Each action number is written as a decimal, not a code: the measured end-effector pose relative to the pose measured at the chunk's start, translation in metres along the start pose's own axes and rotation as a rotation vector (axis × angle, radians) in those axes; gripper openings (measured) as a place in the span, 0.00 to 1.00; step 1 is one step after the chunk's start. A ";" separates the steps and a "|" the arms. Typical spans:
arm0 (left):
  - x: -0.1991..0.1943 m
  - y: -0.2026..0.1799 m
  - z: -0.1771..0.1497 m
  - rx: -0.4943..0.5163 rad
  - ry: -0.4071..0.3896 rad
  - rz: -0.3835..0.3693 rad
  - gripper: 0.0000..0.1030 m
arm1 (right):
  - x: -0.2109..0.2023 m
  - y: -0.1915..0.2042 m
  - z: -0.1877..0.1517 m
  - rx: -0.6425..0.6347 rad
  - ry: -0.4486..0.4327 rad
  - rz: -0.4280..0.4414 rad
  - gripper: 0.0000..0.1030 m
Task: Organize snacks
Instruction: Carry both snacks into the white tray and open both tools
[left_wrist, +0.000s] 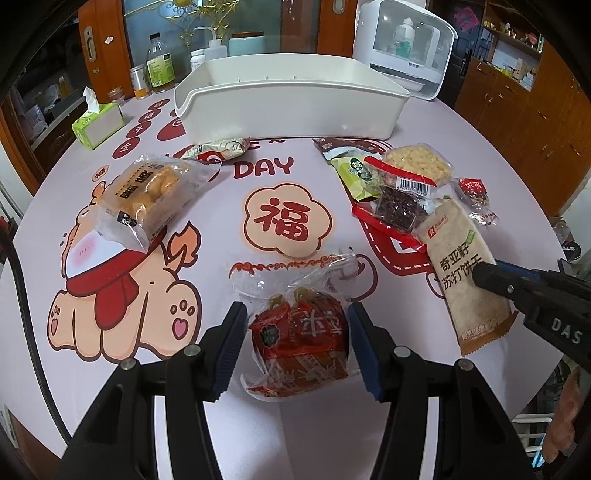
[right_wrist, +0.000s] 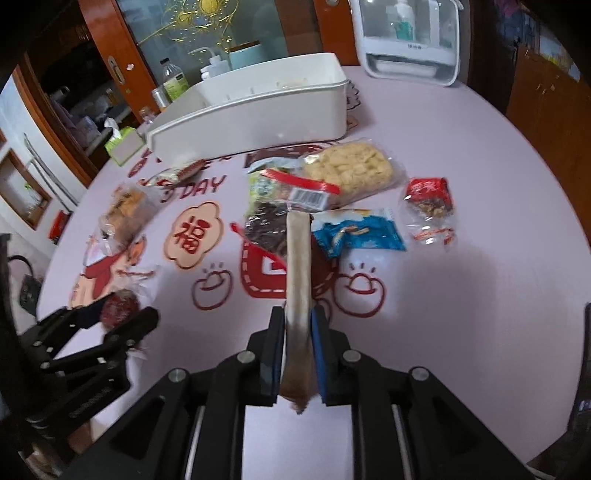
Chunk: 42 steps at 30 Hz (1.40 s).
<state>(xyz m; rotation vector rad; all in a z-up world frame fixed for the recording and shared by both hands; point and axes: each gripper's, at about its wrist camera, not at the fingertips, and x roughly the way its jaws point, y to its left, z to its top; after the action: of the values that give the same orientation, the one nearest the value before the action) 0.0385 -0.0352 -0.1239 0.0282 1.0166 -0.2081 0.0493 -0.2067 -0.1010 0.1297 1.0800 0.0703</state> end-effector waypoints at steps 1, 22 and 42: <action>0.000 0.000 0.000 0.001 0.000 -0.001 0.53 | 0.002 0.000 -0.001 0.002 0.011 0.014 0.16; -0.032 0.013 0.039 -0.008 -0.055 -0.063 0.53 | -0.054 0.016 0.018 -0.046 -0.101 0.120 0.13; -0.090 0.036 0.279 0.098 -0.196 0.113 0.53 | -0.116 0.036 0.224 -0.082 -0.341 0.136 0.13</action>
<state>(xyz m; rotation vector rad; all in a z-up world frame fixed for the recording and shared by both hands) 0.2340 -0.0190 0.0973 0.1516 0.8062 -0.1539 0.1925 -0.2011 0.1093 0.1358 0.7263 0.2071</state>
